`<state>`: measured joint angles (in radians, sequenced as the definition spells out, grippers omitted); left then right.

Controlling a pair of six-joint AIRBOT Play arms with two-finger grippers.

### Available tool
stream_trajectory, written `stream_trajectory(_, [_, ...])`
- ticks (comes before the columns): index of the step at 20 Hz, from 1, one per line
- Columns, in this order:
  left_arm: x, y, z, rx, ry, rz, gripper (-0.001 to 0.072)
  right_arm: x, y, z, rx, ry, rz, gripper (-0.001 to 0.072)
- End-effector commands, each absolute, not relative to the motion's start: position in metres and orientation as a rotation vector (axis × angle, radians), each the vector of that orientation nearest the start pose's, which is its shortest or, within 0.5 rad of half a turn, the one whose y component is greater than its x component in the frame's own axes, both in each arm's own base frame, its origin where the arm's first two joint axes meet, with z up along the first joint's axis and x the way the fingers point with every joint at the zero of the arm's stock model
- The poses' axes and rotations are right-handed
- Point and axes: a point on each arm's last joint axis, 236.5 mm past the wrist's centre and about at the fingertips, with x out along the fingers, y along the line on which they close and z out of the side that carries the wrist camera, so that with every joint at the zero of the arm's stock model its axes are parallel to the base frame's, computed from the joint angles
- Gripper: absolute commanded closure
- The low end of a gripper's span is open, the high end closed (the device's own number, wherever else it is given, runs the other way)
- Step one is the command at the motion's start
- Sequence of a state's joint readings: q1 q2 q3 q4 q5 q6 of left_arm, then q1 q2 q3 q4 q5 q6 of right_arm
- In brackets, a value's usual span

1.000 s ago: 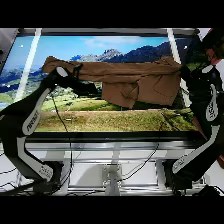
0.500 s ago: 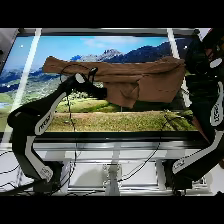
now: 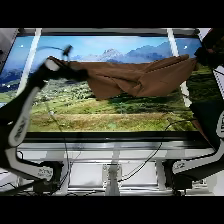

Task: Fold the clothes and pants, and hang the long-sleeved shirts on hangers.

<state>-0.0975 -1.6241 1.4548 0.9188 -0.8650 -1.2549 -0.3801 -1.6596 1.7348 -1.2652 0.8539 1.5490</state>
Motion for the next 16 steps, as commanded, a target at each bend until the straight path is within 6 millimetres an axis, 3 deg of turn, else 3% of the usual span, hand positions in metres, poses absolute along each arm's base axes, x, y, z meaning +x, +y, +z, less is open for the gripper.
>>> stream_trajectory(1, [0.517,-0.082,0.120,-0.326,0.762,-0.366,0.0680,0.537,-0.163,0.133,0.347,0.722,-0.217,0.0683])
stream_trajectory(3, [0.501,-0.050,0.157,-0.321,0.710,-0.330,0.0680,0.523,-0.163,0.139,0.315,0.754,-0.227,0.0684])
stream_trajectory(6, [0.468,-0.005,0.179,-0.259,0.725,-0.255,0.0680,0.504,-0.162,0.128,0.292,0.846,-0.237,0.0683])
stream_trajectory(11, [0.406,0.086,0.165,-0.087,0.898,-0.024,0.0680,0.476,-0.149,0.107,0.313,1.002,-0.214,0.0683])
stream_trajectory(14, [0.386,0.124,0.144,-0.014,1.009,0.082,0.0680,0.460,-0.143,0.098,0.320,1.087,-0.206,0.0683])
stream_trajectory(16, [0.386,0.141,0.122,0.029,1.049,0.130,0.0681,0.447,-0.140,0.087,0.321,1.152,-0.205,0.0683])
